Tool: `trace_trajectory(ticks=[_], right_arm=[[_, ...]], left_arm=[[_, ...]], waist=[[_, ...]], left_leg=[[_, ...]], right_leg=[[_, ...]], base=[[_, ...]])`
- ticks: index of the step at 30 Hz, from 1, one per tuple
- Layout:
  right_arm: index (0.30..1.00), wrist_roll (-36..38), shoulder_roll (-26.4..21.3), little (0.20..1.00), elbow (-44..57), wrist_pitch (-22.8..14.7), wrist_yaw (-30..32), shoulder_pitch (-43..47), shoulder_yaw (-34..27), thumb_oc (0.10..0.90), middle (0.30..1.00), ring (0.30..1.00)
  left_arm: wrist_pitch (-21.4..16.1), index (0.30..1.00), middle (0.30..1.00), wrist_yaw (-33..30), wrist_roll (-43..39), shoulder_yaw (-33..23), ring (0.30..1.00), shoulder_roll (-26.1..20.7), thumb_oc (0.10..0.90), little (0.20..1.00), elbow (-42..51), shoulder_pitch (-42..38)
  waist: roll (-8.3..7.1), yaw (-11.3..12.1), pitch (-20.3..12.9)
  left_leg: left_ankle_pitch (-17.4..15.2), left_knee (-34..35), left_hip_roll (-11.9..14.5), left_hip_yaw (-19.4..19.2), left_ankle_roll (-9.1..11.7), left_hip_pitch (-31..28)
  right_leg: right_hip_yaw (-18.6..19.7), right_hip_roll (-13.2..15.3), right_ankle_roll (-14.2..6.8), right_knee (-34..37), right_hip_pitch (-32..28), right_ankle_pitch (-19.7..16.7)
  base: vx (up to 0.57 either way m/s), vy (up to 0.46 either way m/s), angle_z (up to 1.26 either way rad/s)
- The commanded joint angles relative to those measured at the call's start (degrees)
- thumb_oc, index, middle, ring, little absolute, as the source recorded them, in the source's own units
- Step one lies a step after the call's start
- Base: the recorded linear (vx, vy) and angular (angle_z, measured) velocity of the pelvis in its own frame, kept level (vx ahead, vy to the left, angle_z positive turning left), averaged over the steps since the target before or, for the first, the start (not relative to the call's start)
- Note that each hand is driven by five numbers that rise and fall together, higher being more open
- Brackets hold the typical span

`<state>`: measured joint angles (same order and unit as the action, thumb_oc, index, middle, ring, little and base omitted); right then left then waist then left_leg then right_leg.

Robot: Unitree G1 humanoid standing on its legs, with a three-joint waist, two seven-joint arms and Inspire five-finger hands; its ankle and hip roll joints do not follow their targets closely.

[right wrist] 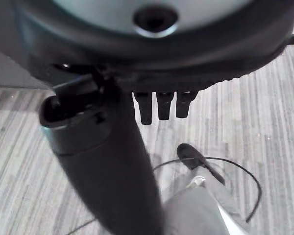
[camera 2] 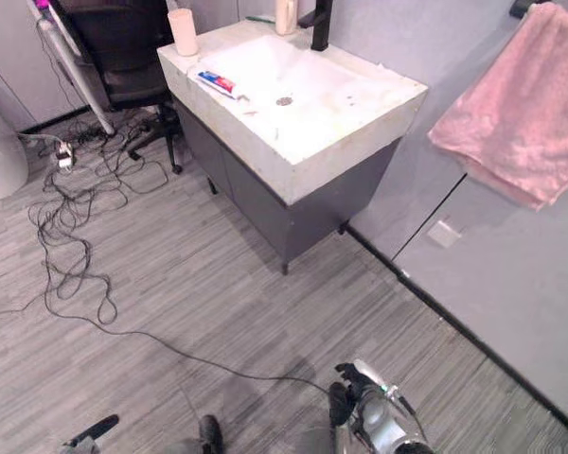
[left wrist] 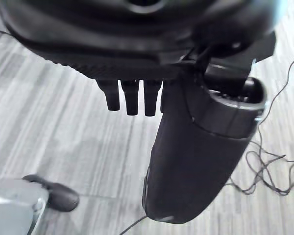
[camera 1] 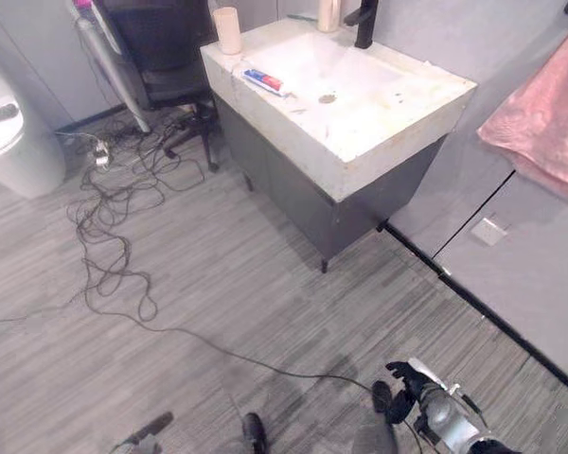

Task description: Organize the bathroom.

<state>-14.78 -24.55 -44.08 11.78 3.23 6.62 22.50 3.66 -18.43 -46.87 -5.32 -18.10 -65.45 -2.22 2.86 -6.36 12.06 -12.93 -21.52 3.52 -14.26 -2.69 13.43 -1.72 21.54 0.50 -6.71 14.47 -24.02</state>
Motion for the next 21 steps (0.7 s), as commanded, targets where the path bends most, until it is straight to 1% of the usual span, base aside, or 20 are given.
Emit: trace_trajectory(ticks=[1,2,3,4,5,6,7,8,9,11,12,13,14,15,16,17,18,19,20,21], right_arm=[[0.9,-0.46,-3.32,0.9,1.37,-2.35,0.33,2.68,0.63,0.8,0.9,0.9],[0.9,0.33,-3.32,0.9,1.31,-2.99,0.32,2.11,0.16,0.8,0.9,0.9],[0.9,-0.25,-3.12,0.9,-0.05,-3.14,0.56,1.35,-1.12,0.8,0.9,0.9],[0.9,-0.48,-3.08,0.9,-0.56,-3.71,0.71,0.92,-1.46,0.8,0.9,0.9],[0.9,-0.89,-3.01,0.9,-1.01,-4.33,0.49,0.22,-2.15,0.8,0.9,0.9],[0.9,-1.16,-3.12,0.9,-1.92,-5.49,-0.4,-0.18,-2.79,0.8,0.9,0.9],[0.9,-1.38,-3.51,0.9,-2.8,-6.69,-1.59,0.09,-3.39,0.8,0.9,0.9],[0.9,-1.12,-3.66,0.9,-3.84,-7.5,-2.01,0.17,-3.37,0.8,0.9,0.9],[0.9,-0.84,-3.55,0.9,-5.03,-7.91,-2.58,0.08,-3.68,0.8,0.9,0.9],[0.9,0.62,-3.32,0.9,-5.59,-7.54,-2.37,-0.27,-3.88,0.8,0.9,0.9],[0.9,1.71,-3.31,0.9,-5.71,-7.28,-2.09,-0.68,-4.02,0.8,0.9,0.9],[0.9,2.73,-3.19,0.9,-5.6,-6.81,-2.09,-1.44,-4.53,0.8,0.9,0.9],[0.9,2.89,-3.11,0.9,-5.82,-6.93,-2.17,-1.94,-4.72,0.8,0.9,0.9],[0.9,3.01,-3.05,0.9,-6.37,-6.89,-2.42,-2.49,-4.86,0.8,0.9,0.9],[0.9,3.01,-3.06,0.9,-6.37,-6.89,-2.42,-2.49,-4.86,0.8,0.9,0.9],[0.9,3.29,-3.01,0.9,-7.0,-7.11,-2.22,-3.02,-4.88,0.8,0.9,0.9],[0.9,3.46,-3.07,0.9,-7.4,-7.45,-2.08,-3.4,-4.75,0.8,0.9,0.9],[0.9,3.76,-3.15,0.9,-7.63,-7.53,-1.98,-3.74,-4.6,0.8,0.9,0.9],[0.9,4.28,-3.1,0.9,-7.94,-7.82,-1.69,-3.89,-4.58,0.8,0.9,0.9],[0.9,4.58,-2.92,0.9,-8.12,-8.08,-1.49,-3.85,-4.51,0.8,0.9,0.9]], left_arm=[[-0.95,0.9,0.9,-0.18,2.8,-0.46,0.9,-2.78,0.8,0.9,4.57,2.41],[0.78,0.9,0.9,-0.74,4.27,-0.43,0.9,-4.1,0.8,0.9,5.88,2.35],[2.89,0.9,0.9,-0.64,7.24,-1.13,0.9,-4.1,0.8,0.9,6.81,0.55],[3.19,0.9,0.9,-0.76,7.55,-1.21,0.9,-3.94,0.8,0.9,7.24,0.28],[3.62,0.9,0.9,-1.24,7.64,-0.86,0.9,-3.82,0.8,0.9,8.45,0.04],[3.71,0.9,0.9,-1.91,7.66,-0.12,0.9,-3.64,0.8,0.9,9.62,-0.27],[3.73,0.9,0.9,-2.52,7.98,-0.03,0.9,-3.25,0.8,0.9,10.32,-0.99],[3.58,0.9,0.9,-3.15,7.81,0.76,0.9,-2.93,0.8,0.9,10.47,-1.54],[3.72,0.9,0.9,-3.96,7.49,1.44,0.9,-2.37,0.8,0.9,10.56,-2.28],[4.88,0.9,0.9,-4.13,6.83,1.87,0.9,-1.66,0.8,0.9,10.75,-2.85],[5.22,0.9,0.9,-3.7,7.87,2.32,0.9,-1.43,0.8,0.9,10.65,-2.92],[5.49,0.9,0.9,-2.81,8.92,2.95,0.9,-1.3,0.8,0.9,10.52,-2.81],[5.55,0.9,0.9,-2.08,9.79,2.91,0.9,-1.0,0.8,0.9,10.28,-2.68],[5.36,0.9,0.9,-1.06,11.03,3.31,0.9,-0.75,0.8,0.9,10.09,-2.3],[5.36,0.9,0.9,-1.06,11.04,3.31,0.9,-0.74,0.8,0.9,10.08,-2.3],[5.08,0.9,0.9,-0.42,11.33,3.49,0.9,-0.45,0.8,0.9,9.97,-2.13],[4.79,0.9,0.9,-0.41,10.81,3.68,0.9,-0.28,0.8,0.9,9.95,-2.07],[4.64,0.9,0.9,-0.73,10.47,3.96,0.9,-0.15,0.8,0.9,10.06,-1.99],[4.88,0.9,0.9,-1.35,9.98,4.1,0.9,-0.02,0.8,0.9,10.69,-1.81],[5.41,0.9,0.9,-3.07,7.71,4.46,0.9,-0.04,0.8,0.9,11.84,-1.68]], waist=[[0.74,0.3,0.65],[0.43,-0.15,1.78],[-1.64,-2.35,2.29],[-2.16,-3.0,2.31],[-2.85,-3.92,2.48],[-2.43,-4.23,2.83],[-2.96,-4.19,2.44],[-3.01,-4.42,1.96],[-2.73,-4.68,1.37],[-2.41,-4.8,0.42],[-2.36,-4.89,0.2],[-2.21,-5.18,-0.06],[-2.04,-5.19,-0.3],[-1.6,-5.38,-0.57],[-1.53,-5.42,-0.57],[-1.21,-5.82,-0.71],[-1.13,-6.14,-0.67],[-0.99,-6.28,-0.53],[-1.15,-6.24,-0.12],[-1.77,-5.96,0.19]], left_leg=[[7.18,7.2,3.87,2.51,4.34,-1.04],[5.26,6.72,3.55,1.8,3.41,-2.76],[3.46,7.0,0.65,0.09,2.19,-5.35],[2.9,6.98,-0.45,-0.18,1.69,-5.69],[1.97,6.9,-1.7,-0.81,1.07,-6.42],[0.59,7.19,-2.13,-0.41,1.1,-7.77],[2.54,7.85,-3.22,-0.66,1.02,-7.05],[2.34,7.27,-3.98,-0.02,1.0,-6.66],[2.35,6.36,-4.12,0.53,1.02,-6.21],[2.03,3.75,-3.57,0.54,1.74,-5.46],[2.39,1.72,-3.25,0.62,2.09,-5.03],[3.57,-2.24,-2.56,1.07,2.73,-4.34],[4.73,-4.8,-2.22,1.77,3.28,-3.87],[8.12,-11.09,-1.01,2.86,4.6,-3.29],[8.07,-11.23,-0.95,2.94,4.64,-3.2],[12.04,-18.41,0.63,3.45,6.1,-2.59],[14.18,-23.95,1.73,3.95,6.94,-0.95],[14.23,-27.53,2.38,4.64,7.7,0.66],[13.03,-32.26,3.3,5.05,7.32,3.61],[12.39,-32.38,4.24,4.81,5.7,6.72]], right_leg=[[0.65,-0.39,-9.76,-9.55,-4.47,18.52],[1.51,-1.13,-9.3,-11.38,-1.83,16.77],[0.97,-6.54,-11.85,-2.81,1.14,16.38],[0.85,-7.94,-12.37,-1.1,1.93,16.09],[-0.86,-9.81,-12.81,0.17,3.28,16.02],[-4.0,-12.36,-13.11,-2.21,4.05,18.58],[-4.15,-13.81,-11.85,-3.19,4.58,19.07],[-3.42,-14.53,-11.41,-3.09,4.0,19.49],[-2.82,-15.31,-10.51,-4.56,3.51,20.91],[-3.79,-15.38,-9.26,-6.4,2.65,23.01],[-3.91,-15.42,-8.8,-6.32,1.82,23.24],[-4.2,-15.5,-8.0,-5.64,0.51,23.31],[-4.5,-15.66,-7.42,-5.54,-0.2,23.75],[-4.68,-16.23,-6.06,-5.22,-1.32,24.47],[-4.75,-16.29,-6.04,-5.2,-1.33,24.47],[-4.79,-16.9,-4.57,-4.98,-2.2,25.25],[-4.74,-17.28,-3.67,-4.84,-2.78,25.57],[-4.3,-17.65,-3.44,-4.76,-3.77,26.36],[-4.35,-17.77,-3.05,-4.36,-4.75,26.45],[-4.95,-17.42,-2.63,-3.9,-5.34,25.86]], base=[[0.34,0.206,-0.28],[0.51,0.206,-0.29],[0.57,0.225,-0.45],[0.47,0.141,-0.46],[0.34,0.082,-0.13],[0.3,-0.008,0.33],[0.28,-0.072,0.68],[0.26,-0.207,0.67],[0.31,-0.168,0.43],[0.32,-0.196,0.27],[0.39,-0.281,0.01],[0.34,-0.266,-0.15],[0.4,-0.319,-0.01],[0.24,-0.191,0.14],[0.27,-0.237,0.19],[0.2,-0.192,0.01],[0.34,-0.262,-0.08],[0.28,-0.217,-0.05],[0.26,-0.214,0.09],[0.26,-0.145,0.14]])
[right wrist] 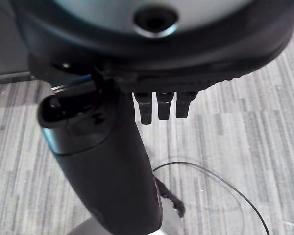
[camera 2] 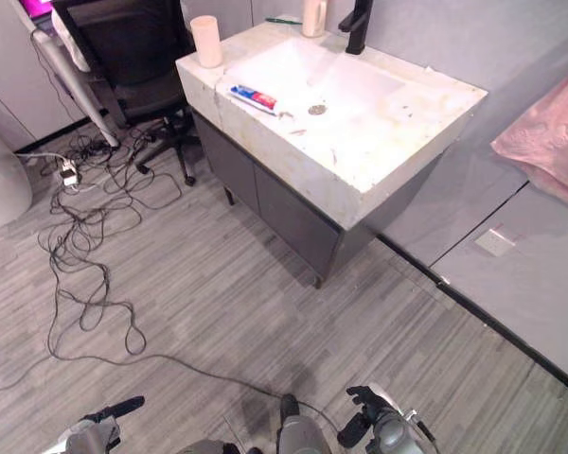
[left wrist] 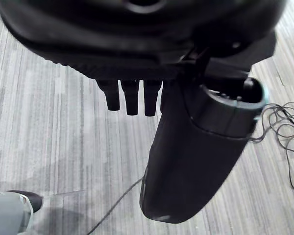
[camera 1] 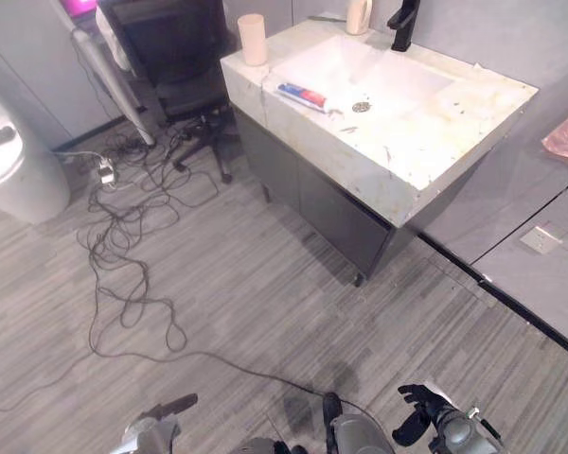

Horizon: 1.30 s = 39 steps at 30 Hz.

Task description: Organize the bathroom.

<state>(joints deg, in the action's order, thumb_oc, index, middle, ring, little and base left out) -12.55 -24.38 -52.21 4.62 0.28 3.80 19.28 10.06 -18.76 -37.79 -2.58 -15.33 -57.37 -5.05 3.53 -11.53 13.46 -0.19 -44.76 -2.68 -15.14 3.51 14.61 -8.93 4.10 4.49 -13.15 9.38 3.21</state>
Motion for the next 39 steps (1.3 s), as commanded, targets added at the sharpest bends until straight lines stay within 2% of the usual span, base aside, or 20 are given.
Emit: trace_trajectory(ticks=[1,4,7,8,10,13,15,16,17,19,21,22,23,27,29,31,32,34,36,39], right_arm=[[0.9,2.57,-2.86,0.9,-0.18,-1.0,1.8,-1.11,-1.02,0.8,0.9,0.9],[0.9,2.29,-2.03,0.9,-1.0,-1.64,2.66,-0.2,-0.15,0.8,0.9,0.9],[0.9,1.5,-1.91,0.9,-1.47,-1.55,2.42,0.74,1.24,0.8,0.9,0.9],[0.9,1.57,-1.86,0.9,-0.76,-0.3,2.2,0.7,2.19,0.8,0.9,0.9],[0.9,1.46,-1.79,0.9,0.26,0.84,1.91,0.44,2.49,0.8,0.9,0.9],[0.9,1.51,-1.45,0.9,2.16,3.23,1.75,0.19,2.97,0.8,0.9,0.9],[0.9,2.48,-0.59,0.9,1.88,4.36,3.15,0.62,2.96,0.8,0.9,0.9],[0.9,2.31,0.08,0.9,1.89,5.1,3.74,1.1,2.93,0.8,0.9,0.9],[0.9,1.9,0.34,0.9,2.0,5.56,3.75,1.18,2.83,0.8,0.9,0.9],[0.9,3.78,0.57,0.9,3.32,7.07,4.83,0.71,2.31,0.8,0.9,0.9],[0.9,2.45,0.41,0.9,3.81,6.15,4.74,-0.8,0.99,0.8,0.9,0.9],[0.9,2.18,0.34,0.9,3.73,5.93,4.77,-1.26,0.67,0.8,0.9,0.9],[0.9,1.83,-0.27,0.9,2.81,4.57,4.17,-3.15,-1.1,0.8,0.9,0.9],[0.9,1.04,-0.24,0.9,0.21,3.02,3.19,-3.56,-2.08,0.8,0.9,0.9],[0.9,0.78,0.05,0.9,-1.51,1.17,3.55,-4.01,-2.91,0.8,0.9,0.9],[0.9,0.11,0.2,0.9,-2.34,0.22,3.29,-4.51,-3.2,0.8,0.9,0.9],[0.9,-1.35,0.4,0.9,-3.47,-1.31,2.47,-5.1,-3.35,0.8,0.9,0.9],[0.9,-1.76,0.76,0.9,-4.31,-1.87,2.02,-5.26,-3.23,0.8,0.9,0.9],[0.9,0.55,0.73,0.9,-6.13,-2.46,1.2,-4.79,-2.41,0.8,0.9,0.9],[0.9,1.47,0.78,0.9,-7.87,-3.01,0.97,-4.14,-2.37,0.8,0.9,0.9]], left_arm=[[-0.79,0.9,0.9,-3.14,-1.62,1.64,0.9,-2.71,0.8,0.9,4.02,1.48],[-0.65,0.9,0.9,-3.02,-2.18,0.85,0.9,-3.33,0.8,0.9,3.83,1.63],[-1.51,0.9,0.9,-1.77,-1.47,-0.19,0.9,-3.95,0.8,0.9,2.52,2.48],[-2.33,0.9,0.9,-0.94,-0.32,-0.49,0.9,-4.09,0.8,0.9,1.55,3.83],[-2.85,0.9,0.9,-0.16,0.58,-0.87,0.9,-4.29,0.8,0.9,0.73,4.91],[-4.02,0.9,0.9,2.28,2.13,-1.61,0.9,-5.04,0.8,0.9,-1.82,7.05],[-4.12,0.9,0.9,5.14,4.51,-2.6,0.9,-5.78,0.8,0.9,-3.17,7.5],[-3.17,0.9,0.9,6.55,6.56,-3.49,0.9,-6.35,0.8,0.9,-2.95,7.35],[-2.85,0.9,0.9,6.82,6.9,-3.41,0.9,-6.56,0.8,0.9,-3.01,7.26],[-1.98,0.9,0.9,8.31,8.1,-3.08,0.9,-7.2,0.8,0.9,-1.95,6.71],[-3.7,0.9,0.9,10.38,10.63,-1.92,0.9,-7.51,0.8,0.9,-0.27,6.66],[-4.25,0.9,0.9,10.87,11.43,-1.65,0.9,-7.5,0.8,0.9,-0.17,6.67],[-5.36,0.9,0.9,11.49,11.48,-0.58,0.9,-7.73,0.8,0.9,0.94,7.17],[-2.46,0.9,0.9,11.13,10.21,0.01,0.9,-8.57,0.8,0.9,4.32,6.33],[-0.55,0.9,0.9,10.76,10.42,-0.3,0.9,-8.1,0.8,0.9,5.86,4.58],[-0.62,0.9,0.9,9.79,9.57,-0.09,0.9,-7.53,0.8,0.9,6.24,4.15],[-0.64,0.9,0.9,8.26,7.87,0.22,0.9,-7.25,0.8,0.9,7.17,4.38],[-0.64,0.9,0.9,7.15,7.16,0.55,0.9,-6.92,0.8,0.9,7.55,4.4],[-1.04,0.9,0.9,5.97,7.68,1.17,0.9,-5.64,0.8,0.9,7.33,3.89],[-1.77,0.9,0.9,6.86,6.59,2.68,0.9,-4.72,0.8,0.9,6.05,2.98]], waist=[[-2.19,-0.61,-0.96],[-2.13,-0.42,-0.81],[-0.34,1.11,-0.47],[0.48,2.43,-0.81],[0.68,3.28,-1.09],[1.32,4.94,-1.31],[2.16,5.49,-1.01],[2.0,5.53,-0.96],[1.89,5.7,-0.83],[0.68,5.89,0.29],[0.02,6.02,1.16],[0.03,6.08,1.33],[1.21,5.88,2.5],[2.06,5.06,3.55],[0.48,2.85,4.46],[-0.87,1.94,4.42],[-1.73,1.33,4.8],[-1.98,0.95,5.47],[-2.55,0.77,5.72],[-1.16,0.13,5.23]], left_leg=[[-1.83,-5.01,11.44,6.58,-0.47,4.92],[1.33,12.93,11.67,7.42,-1.28,2.64],[8.15,36.56,13.26,13.78,2.34,0.56],[11.45,45.22,15.82,16.7,4.21,0.21],[12.54,48.62,17.34,18.36,4.84,0.39],[12.8,49.28,18.89,19.8,5.26,1.75],[11.76,46.04,16.94,16.33,4.66,2.16],[8.78,44.36,15.02,13.96,3.18,2.18],[8.31,43.31,14.75,13.82,2.96,2.39],[6.17,36.22,10.87,13.43,1.89,3.88],[2.23,35.35,8.34,11.67,-0.82,2.52],[1.56,35.41,7.84,11.4,-1.43,2.03],[-0.53,36.16,7.22,10.71,-2.62,-1.05],[-1.78,37.54,6.03,9.66,-2.86,-4.98],[-3.76,36.21,2.77,7.1,-3.62,-5.34],[-5.76,34.72,1.08,5.52,-4.14,-5.26],[-9.53,32.65,0.71,3.81,-4.62,-6.2],[-10.87,31.82,1.13,2.78,-5.14,-7.12],[-9.84,31.04,0.46,2.9,-5.39,-6.58],[-9.08,30.18,0.23,5.0,-4.77,-5.86]], right_leg=[[2.34,-0.42,-6.94,2.17,-1.23,-0.15],[3.47,-0.97,-7.58,1.72,-0.32,0.19],[5.67,-2.21,-9.64,2.56,-1.71,2.06],[5.83,-2.28,-10.7,4.09,-3.45,2.92],[5.39,-1.64,-11.3,4.94,-4.74,3.45],[3.94,-0.03,-12.08,4.2,-7.86,6.61],[3.88,1.43,-13.11,1.7,-9.7,9.43],[4.14,3.38,-13.67,-0.92,-8.57,9.01],[4.18,4.03,-13.73,-2.31,-7.96,9.27],[6.41,7.41,-14.55,-5.83,-6.43,4.15],[8.43,11.0,-13.63,-10.94,-3.82,-4.51],[8.83,11.69,-13.38,-12.05,-3.14,-6.13],[10.08,13.3,-12.3,-21.92,3.66,-11.0],[9.77,9.76,-11.63,-15.69,6.83,-7.9],[9.8,6.02,-13.87,2.43,6.77,-7.95],[9.68,5.93,-15.87,8.4,7.56,-11.51],[6.73,5.04,-17.43,9.21,9.76,-13.08],[4.69,3.55,-17.68,5.71,12.42,-12.5],[3.91,0.75,-15.37,1.71,13.69,-10.12],[5.26,-0.55,-12.86,0.42,12.23,-7.24]], base=[[0.26,-0.063,-0.03],[0.18,0.078,-0.45],[0.37,0.188,-0.61],[0.47,0.152,-0.65],[0.45,0.102,-0.74],[0.54,0.217,-0.87],[0.51,0.354,-1.06],[0.36,0.303,-0.86],[0.31,0.312,-0.82],[0.21,0.288,-0.63],[0.17,0.252,-0.48],[0.25,0.321,-0.82],[0.32,0.348,-0.86],[0.24,0.127,-0.6],[0.26,-0.044,-0.57],[0.26,-0.078,-0.32],[0.3,-0.083,-0.3],[0.26,-0.143,-0.63],[0.3,-0.261,-0.83],[0.3,-0.185,0.17]])
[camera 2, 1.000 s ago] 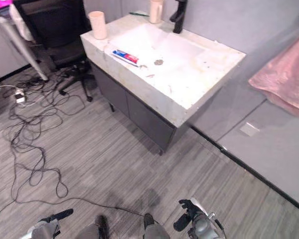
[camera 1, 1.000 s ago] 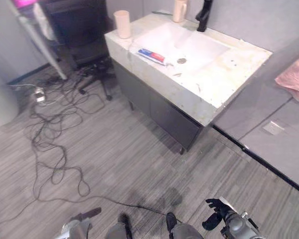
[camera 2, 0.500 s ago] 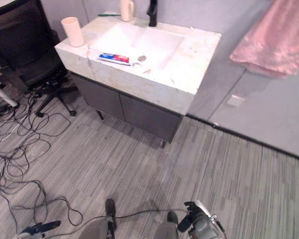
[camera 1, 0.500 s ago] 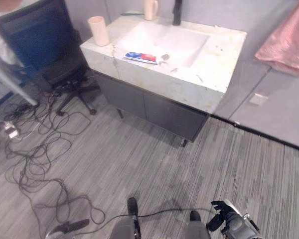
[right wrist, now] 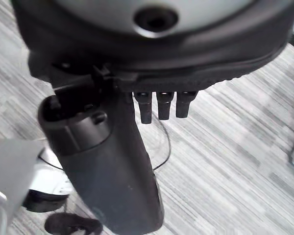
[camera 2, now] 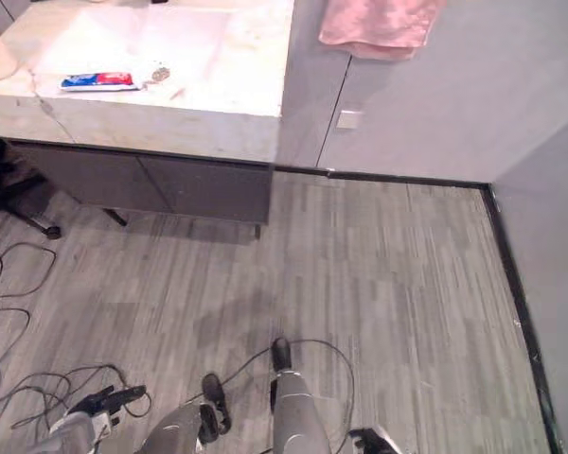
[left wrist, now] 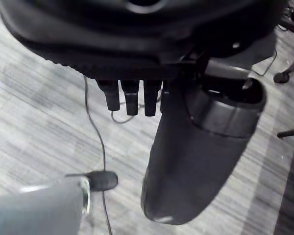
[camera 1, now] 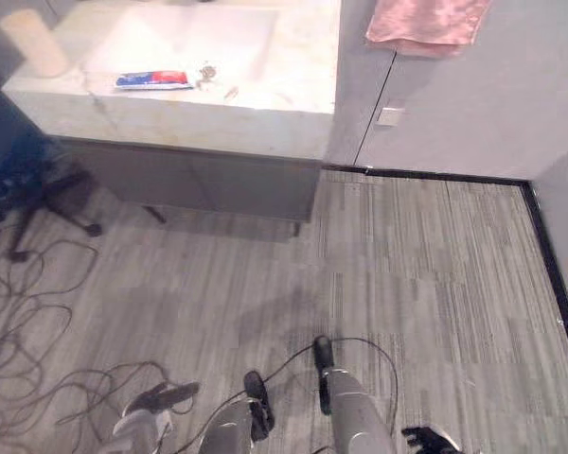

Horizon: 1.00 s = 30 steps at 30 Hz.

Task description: Organize the bathroom.

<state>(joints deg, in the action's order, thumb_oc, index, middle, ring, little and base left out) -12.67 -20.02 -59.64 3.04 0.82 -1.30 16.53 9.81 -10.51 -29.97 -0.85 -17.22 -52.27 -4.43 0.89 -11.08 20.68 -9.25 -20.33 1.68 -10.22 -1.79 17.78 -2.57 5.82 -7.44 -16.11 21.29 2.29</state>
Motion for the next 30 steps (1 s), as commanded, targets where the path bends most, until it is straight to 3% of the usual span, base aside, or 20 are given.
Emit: trace_trajectory(ticks=[1,5,9,12,14,15,17,18,20,21,23,24,25,26,30], right_arm=[[0.9,2.64,-3.59,0.9,0.1,-0.72,1.06,1.01,0.6,0.8,0.9,0.9],[0.9,5.14,-3.59,0.9,3.31,0.24,3.91,-0.61,0.01,0.8,0.9,0.9],[0.9,3.87,-3.63,0.9,4.67,0.42,4.36,-2.38,-0.89,0.8,0.9,0.9],[0.9,3.01,-3.49,0.9,4.84,0.88,4.33,-3.41,-1.08,0.8,0.9,0.9],[0.9,3.54,-3.25,0.9,4.36,1.45,4.65,-3.87,-0.91,0.8,0.9,0.9],[0.9,3.76,-3.23,0.9,4.31,1.56,4.74,-3.83,-0.9,0.8,0.9,0.9],[0.9,7.15,-3.04,0.9,3.65,1.86,5.82,-3.27,-1.04,0.8,0.9,0.9],[0.9,10.22,-2.64,0.9,2.81,1.23,5.47,-2.89,-1.68,0.8,0.9,0.9],[0.9,12.64,-1.4,0.9,1.61,-2.08,6.5,-2.02,-2.13,0.8,0.9,0.9],[0.9,13.98,-0.39,0.9,1.14,-3.4,6.25,-1.09,-2.03,0.8,0.9,0.9],[0.9,15.19,0.38,0.9,0.74,-3.77,5.21,-0.11,-1.48,0.8,0.9,0.9],[0.9,17.19,0.75,0.9,0.52,-2.22,3.01,0.15,-1.01,0.8,0.9,0.9],[0.9,18.09,1.02,0.9,0.44,-1.98,2.3,0.03,-0.99,0.8,0.9,0.9],[0.9,22.98,1.69,0.9,0.0,-2.27,0.3,-0.5,-1.4,0.8,0.9,0.9],[0.9,26.39,2.9,0.9,-0.63,-3.54,-1.71,-1.49,-3.35,0.8,0.9,0.9]], left_arm=[[-0.7,0.9,0.9,-0.59,-0.41,1.56,0.9,-2.79,0.8,0.9,1.2,1.69],[2.02,0.9,0.9,1.31,0.03,3.17,0.9,-2.5,0.8,0.9,2.82,0.71],[1.89,0.9,0.9,1.88,0.64,2.77,0.9,-2.11,0.8,0.9,3.76,1.75],[1.09,0.9,0.9,1.95,0.92,2.09,0.9,-2.04,0.8,0.9,3.94,2.57],[0.29,0.9,0.9,1.85,0.97,1.52,0.9,-1.72,0.8,0.9,3.47,3.0],[0.18,0.9,0.9,1.85,0.87,1.54,0.9,-1.68,0.8,0.9,3.45,3.03],[-1.04,0.9,0.9,3.02,-1.06,1.85,0.9,-1.58,0.8,0.9,3.81,2.98],[-3.94,0.9,0.9,2.74,-3.06,1.74,0.9,-1.42,0.8,0.9,4.68,3.02],[-9.39,0.9,0.9,3.0,-6.69,1.38,0.9,-1.16,0.8,0.9,6.17,3.33],[-12.0,0.9,0.9,2.29,-6.7,0.64,0.9,-0.88,0.8,0.9,7.21,3.94],[-12.66,0.9,0.9,2.55,-5.93,0.15,0.9,-0.55,0.8,0.9,7.1,4.85],[-13.74,0.9,0.9,3.03,-4.17,0.07,0.9,-0.13,0.8,0.9,6.12,5.48],[-14.25,0.9,0.9,3.57,-3.27,0.11,0.9,0.12,0.8,0.9,5.52,5.84],[-14.36,0.9,0.9,6.36,-1.12,0.49,0.9,0.5,0.8,0.9,3.72,6.6],[-13.95,0.9,0.9,9.28,2.44,0.79,0.9,-0.17,0.8,0.9,0.76,7.98]], waist=[[2.26,-0.63,-2.02],[3.81,-1.85,-2.26],[4.14,-2.56,-2.71],[4.24,-2.78,-3.75],[3.28,-2.62,-5.33],[2.88,-2.5,-5.51],[1.16,-1.68,-5.9],[0.77,-1.05,-5.98],[-0.58,0.09,-6.55],[-0.75,1.31,-6.55],[-0.49,2.93,-6.52],[-0.38,4.12,-6.59],[-0.33,4.57,-6.85],[-0.76,5.2,-6.96],[-0.6,5.05,-7.9]], left_leg=[[1.05,5.25,-3.5,-0.27,0.99,-9.31],[3.01,1.98,-2.4,-0.22,1.86,-9.11],[3.21,0.67,-1.75,0.2,2.27,-10.17],[5.96,-3.27,-0.61,0.88,3.53,-11.65],[13.44,-16.54,1.76,1.78,5.57,-9.95],[13.79,-19.24,2.12,1.74,5.37,-8.72],[10.29,-25.09,3.29,1.61,2.96,-2.37],[6.4,-21.83,3.8,1.9,2.04,-1.57],[7.0,-11.71,2.38,1.9,0.83,-1.36],[8.3,2.12,0.45,4.9,1.12,-1.85],[11.56,13.52,-0.2,9.38,2.45,-2.1],[14.35,17.92,0.38,11.76,3.6,-2.39],[15.22,18.21,0.57,12.38,4.03,-2.05],[14.3,13.97,-0.26,11.99,4.08,-1.1],[12.36,15.85,-0.33,10.2,3.6,-4.8]], right_leg=[[-1.75,-2.0,-0.24,3.62,-0.78,-5.47],[-2.54,-1.31,1.03,4.54,-3.3,-4.03],[-2.27,-1.46,1.73,4.57,-4.27,-3.21],[-2.46,-2.34,3.15,4.15,-5.04,-1.95],[-2.7,-3.52,5.56,5.44,-7.52,-1.14],[-2.67,-3.55,5.85,5.69,-8.07,-1.02],[-2.74,-3.32,6.15,6.63,-10.43,-1.1],[-2.64,-3.7,5.58,6.55,-12.24,-0.08],[-2.18,-4.0,5.19,7.21,-12.98,-0.83],[-0.44,-5.19,4.17,7.58,-14.09,-0.41],[1.77,-6.71,3.37,8.29,-15.55,0.17],[2.49,-7.11,2.9,9.14,-16.86,0.59],[2.59,-7.19,2.77,9.62,-17.29,0.69],[2.44,-6.41,2.43,9.89,-18.22,0.97],[1.26,-5.15,1.66,9.2,-18.08,0.83]], base=[[0.31,-0.17,0.62],[0.27,-0.141,0.42],[0.26,-0.155,0.03],[0.19,-0.178,-0.09],[0.21,-0.28,-0.17],[0.18,-0.251,-0.22],[0.19,-0.177,-0.29],[0.17,-0.088,-0.28],[0.16,0.017,-0.43],[0.18,0.103,-0.65],[0.16,0.089,-0.73],[0.12,0.04,-0.94],[0.13,0.051,-1.23],[0.11,0.09,-1.05],[0.1,0.139,-1.01]])
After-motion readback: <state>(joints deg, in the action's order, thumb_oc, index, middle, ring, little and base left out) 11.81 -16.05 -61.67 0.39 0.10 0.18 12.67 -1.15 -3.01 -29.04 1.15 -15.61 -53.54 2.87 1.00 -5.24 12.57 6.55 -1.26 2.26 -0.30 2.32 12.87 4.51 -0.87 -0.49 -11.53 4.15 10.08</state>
